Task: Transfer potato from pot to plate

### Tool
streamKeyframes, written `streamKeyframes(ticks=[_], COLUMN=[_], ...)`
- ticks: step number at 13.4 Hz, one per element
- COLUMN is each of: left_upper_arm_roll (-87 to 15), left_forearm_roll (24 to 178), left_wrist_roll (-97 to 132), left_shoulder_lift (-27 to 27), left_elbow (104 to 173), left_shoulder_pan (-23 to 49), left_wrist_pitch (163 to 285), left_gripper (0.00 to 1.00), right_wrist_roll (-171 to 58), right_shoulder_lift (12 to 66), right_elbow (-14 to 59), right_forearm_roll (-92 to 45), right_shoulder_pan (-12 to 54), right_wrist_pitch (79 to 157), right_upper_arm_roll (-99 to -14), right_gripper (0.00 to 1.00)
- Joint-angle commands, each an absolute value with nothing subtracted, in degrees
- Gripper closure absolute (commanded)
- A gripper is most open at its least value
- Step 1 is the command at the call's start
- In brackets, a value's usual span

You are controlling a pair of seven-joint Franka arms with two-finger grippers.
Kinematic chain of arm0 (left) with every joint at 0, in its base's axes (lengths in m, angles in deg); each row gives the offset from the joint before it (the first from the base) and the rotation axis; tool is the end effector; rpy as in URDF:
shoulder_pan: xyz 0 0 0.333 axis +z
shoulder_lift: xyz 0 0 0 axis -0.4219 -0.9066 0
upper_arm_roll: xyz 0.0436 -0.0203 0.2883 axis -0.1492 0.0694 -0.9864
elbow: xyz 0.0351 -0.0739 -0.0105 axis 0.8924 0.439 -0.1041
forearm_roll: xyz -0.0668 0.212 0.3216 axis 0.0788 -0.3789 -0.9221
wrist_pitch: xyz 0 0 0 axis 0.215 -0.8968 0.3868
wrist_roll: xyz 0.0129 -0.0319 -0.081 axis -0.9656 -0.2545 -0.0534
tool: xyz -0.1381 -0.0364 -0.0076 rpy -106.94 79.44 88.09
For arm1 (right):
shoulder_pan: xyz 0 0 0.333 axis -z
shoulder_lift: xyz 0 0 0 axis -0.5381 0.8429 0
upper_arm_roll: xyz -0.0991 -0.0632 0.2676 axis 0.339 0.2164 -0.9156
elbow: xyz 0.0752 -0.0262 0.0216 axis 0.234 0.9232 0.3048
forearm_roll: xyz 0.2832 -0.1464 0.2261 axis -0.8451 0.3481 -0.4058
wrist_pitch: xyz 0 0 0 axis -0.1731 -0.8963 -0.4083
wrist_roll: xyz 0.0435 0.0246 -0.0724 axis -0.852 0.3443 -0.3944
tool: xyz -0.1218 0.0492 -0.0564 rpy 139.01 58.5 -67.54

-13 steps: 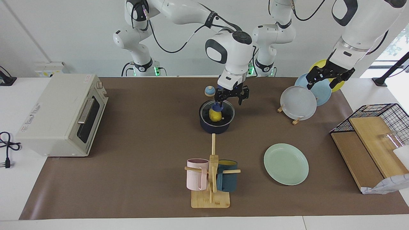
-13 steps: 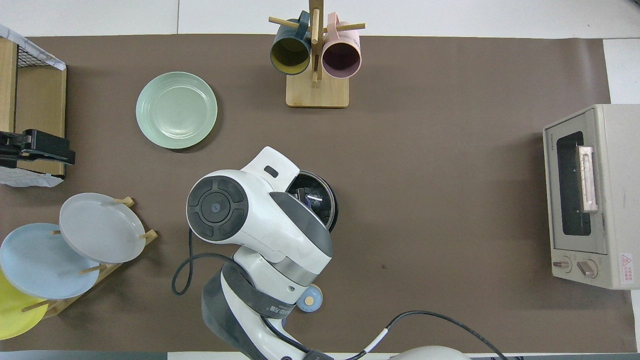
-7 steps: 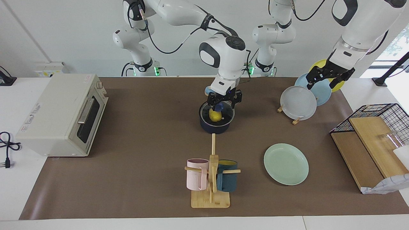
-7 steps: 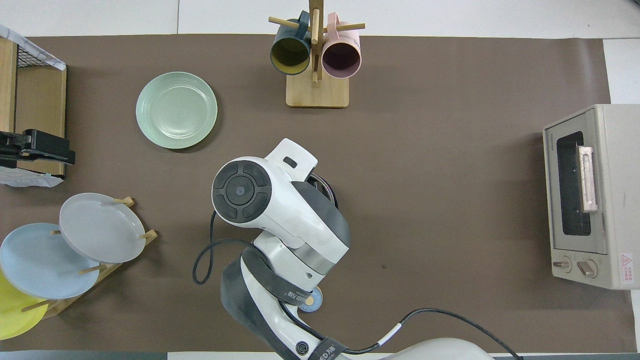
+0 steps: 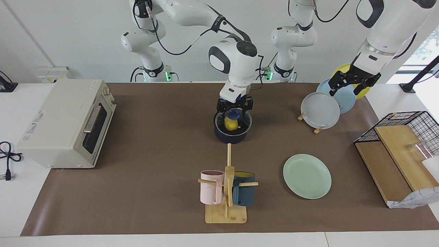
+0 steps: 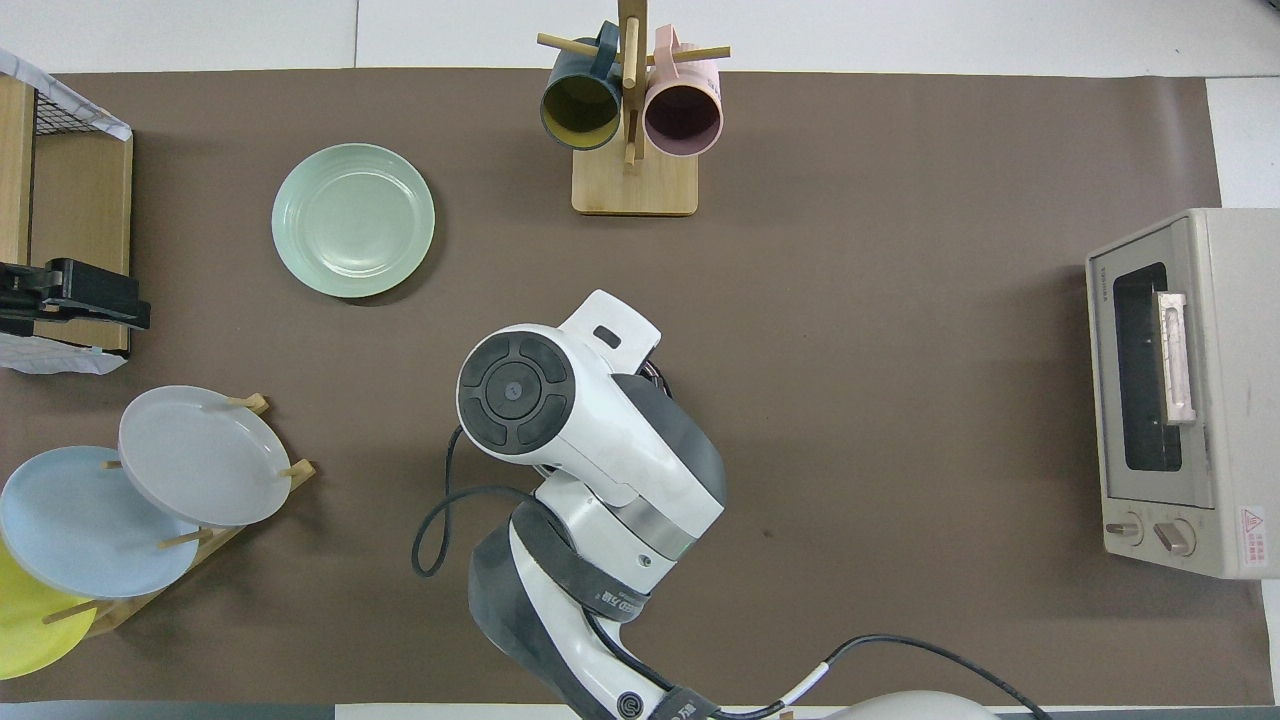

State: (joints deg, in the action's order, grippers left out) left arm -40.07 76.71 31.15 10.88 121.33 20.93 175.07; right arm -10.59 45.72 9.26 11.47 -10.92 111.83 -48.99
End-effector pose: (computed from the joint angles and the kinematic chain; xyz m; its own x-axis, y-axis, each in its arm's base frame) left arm 0.5415 -0.0320 0.5608 0.9993 -0.0254 -0.0264 -0.0251 -0.9996 0.0120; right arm 0.4840 0.4439 0.3620 0.9917 0.1252 0.0301 0.1229 -0.9900 0.0694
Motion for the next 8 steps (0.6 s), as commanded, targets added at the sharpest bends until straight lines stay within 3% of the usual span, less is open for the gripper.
streamKeyframes(ticks=[1, 8], left_upper_arm_roll=[-40.1, -40.0], left_forearm_roll=[77.2, 77.2], left_wrist_roll=[30.7, 30.4], left_shoulder_lift=[11.9, 11.9], left_elbow=[122.1, 122.1], left_shoulder_pan=[21.2, 20.6], left_wrist_pitch=[174.9, 175.2], left_gripper=[0.0, 0.0], right_wrist_roll=[-10.5, -10.0], right_shoulder_lift=[43.4, 42.8], right_elbow=[13.4, 15.5], right_forearm_roll=[10.7, 10.7], right_shoulder_pan=[-10.4, -10.8], right_wrist_pitch=[113.5, 116.7], right_upper_arm_roll=[-49.5, -49.5], right_gripper=[0.06, 0.11])
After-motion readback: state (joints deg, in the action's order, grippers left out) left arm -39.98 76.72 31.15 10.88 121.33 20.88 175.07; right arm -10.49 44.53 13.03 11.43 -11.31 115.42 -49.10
